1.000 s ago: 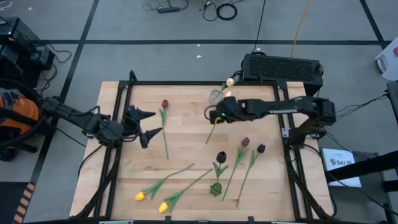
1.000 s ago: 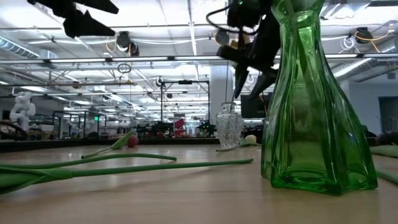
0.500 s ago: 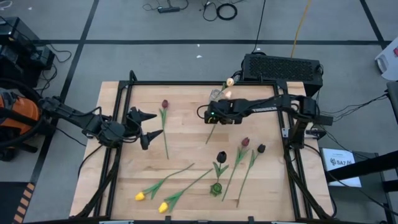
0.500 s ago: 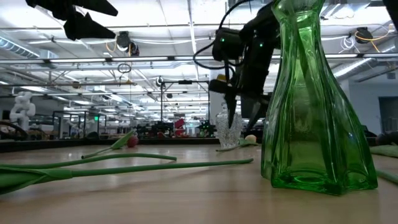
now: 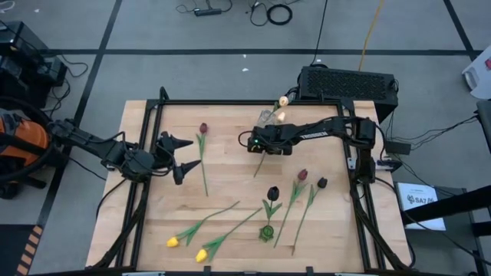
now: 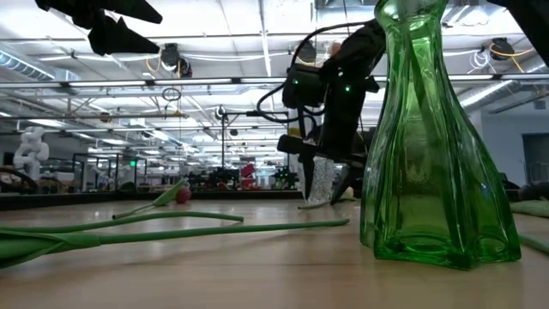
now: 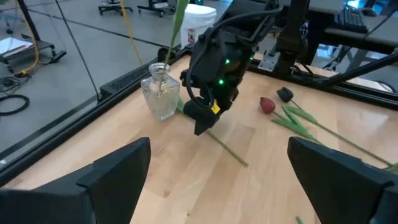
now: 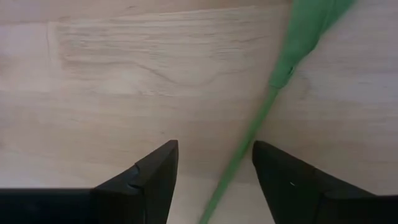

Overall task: Sort flowers into vase by color
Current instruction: Put the peach tulip into the transparent flower vase

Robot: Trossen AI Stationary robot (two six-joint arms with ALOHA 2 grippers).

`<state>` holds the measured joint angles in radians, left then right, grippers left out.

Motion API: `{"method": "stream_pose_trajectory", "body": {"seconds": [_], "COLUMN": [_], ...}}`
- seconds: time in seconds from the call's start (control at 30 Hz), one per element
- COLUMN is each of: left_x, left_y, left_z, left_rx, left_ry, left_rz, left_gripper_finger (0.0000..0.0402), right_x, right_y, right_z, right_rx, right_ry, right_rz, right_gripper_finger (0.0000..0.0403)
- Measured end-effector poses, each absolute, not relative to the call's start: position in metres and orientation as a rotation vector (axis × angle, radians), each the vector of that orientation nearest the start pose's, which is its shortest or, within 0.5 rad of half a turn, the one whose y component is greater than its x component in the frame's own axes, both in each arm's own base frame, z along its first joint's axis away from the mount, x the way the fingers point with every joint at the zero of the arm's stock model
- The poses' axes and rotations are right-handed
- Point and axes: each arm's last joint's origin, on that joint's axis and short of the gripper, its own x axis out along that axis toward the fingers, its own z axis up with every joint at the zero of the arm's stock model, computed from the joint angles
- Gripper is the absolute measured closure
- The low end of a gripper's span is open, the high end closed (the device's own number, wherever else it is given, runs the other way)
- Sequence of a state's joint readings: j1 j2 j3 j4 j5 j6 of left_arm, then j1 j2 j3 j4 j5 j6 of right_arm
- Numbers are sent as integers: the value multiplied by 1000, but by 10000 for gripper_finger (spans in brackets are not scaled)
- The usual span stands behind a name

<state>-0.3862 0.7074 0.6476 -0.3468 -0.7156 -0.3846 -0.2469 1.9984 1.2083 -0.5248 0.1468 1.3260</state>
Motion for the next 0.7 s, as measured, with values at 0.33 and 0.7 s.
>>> {"method": "stream_pose_trajectory", "body": {"seconds": [0.33,0.7], "left_x": [146,146], "left_y": [-39,-39], "left_z": [285,285], "left_rx": [-167,-169], "left_ry": [279,279], "left_rz": [383,381], "left_gripper_finger": [17,17], "right_x": [345,343], "right_y": [-102,-99], "right_z": [116,119], "right_rx": [1092,1061], "right_ry": [1006,985], "right_rz": [-1193,-1239], "right_gripper_finger": [301,393]}}
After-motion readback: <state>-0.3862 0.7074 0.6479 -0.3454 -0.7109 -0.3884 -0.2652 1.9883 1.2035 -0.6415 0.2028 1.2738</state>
